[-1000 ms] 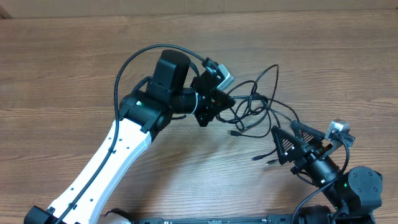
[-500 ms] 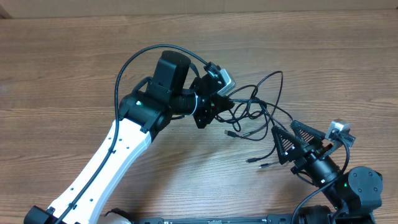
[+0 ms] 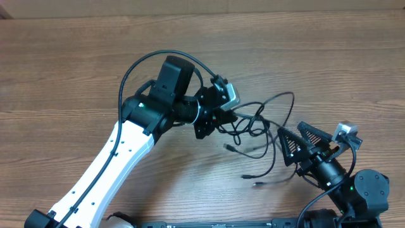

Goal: Untangle cables

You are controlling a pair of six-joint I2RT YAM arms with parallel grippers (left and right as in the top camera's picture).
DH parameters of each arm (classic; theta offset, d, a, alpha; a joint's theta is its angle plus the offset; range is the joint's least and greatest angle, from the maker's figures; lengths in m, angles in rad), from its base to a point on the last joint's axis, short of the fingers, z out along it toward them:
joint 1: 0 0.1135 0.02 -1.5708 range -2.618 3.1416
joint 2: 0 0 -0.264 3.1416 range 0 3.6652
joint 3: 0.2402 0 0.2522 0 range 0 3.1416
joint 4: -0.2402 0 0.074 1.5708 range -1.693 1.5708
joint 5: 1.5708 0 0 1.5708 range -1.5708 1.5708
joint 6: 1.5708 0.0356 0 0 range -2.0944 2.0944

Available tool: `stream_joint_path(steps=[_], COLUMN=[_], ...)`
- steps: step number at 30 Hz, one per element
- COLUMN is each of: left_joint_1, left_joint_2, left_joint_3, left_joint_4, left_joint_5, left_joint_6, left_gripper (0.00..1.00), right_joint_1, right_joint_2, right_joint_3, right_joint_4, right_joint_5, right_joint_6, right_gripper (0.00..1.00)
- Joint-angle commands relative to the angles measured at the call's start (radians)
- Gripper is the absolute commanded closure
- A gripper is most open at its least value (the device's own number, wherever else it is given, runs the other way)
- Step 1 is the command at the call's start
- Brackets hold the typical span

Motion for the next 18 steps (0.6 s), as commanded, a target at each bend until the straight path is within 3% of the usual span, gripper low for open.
stream_joint_path(steps=[1, 8, 18], left_joint_1=[-0.009, -0.011, -0.087], left_joint_2=[0.000, 0.000, 0.000], left_joint_3=[-0.001, -0.001, -0.001], left_joint_4=[-0.003, 0.042, 0.040], left_joint_5=[0.126, 0.298, 0.264], left_joint_6=[0.135, 0.207, 0.207], left_gripper=[0.96, 0.96, 0.96], right_joint_1=[-0.005, -0.005, -0.005], right_joint_2=[-0.009, -0.009, -0.009], right_joint_3=[0.027, 0.027, 0.027], right_joint_4=[0.003, -0.072, -0.062], right_joint_5=[0.022, 0.022, -0.064], right_joint_6=[-0.093, -0.348, -0.425], right_gripper=[0.16, 0.21, 0.26])
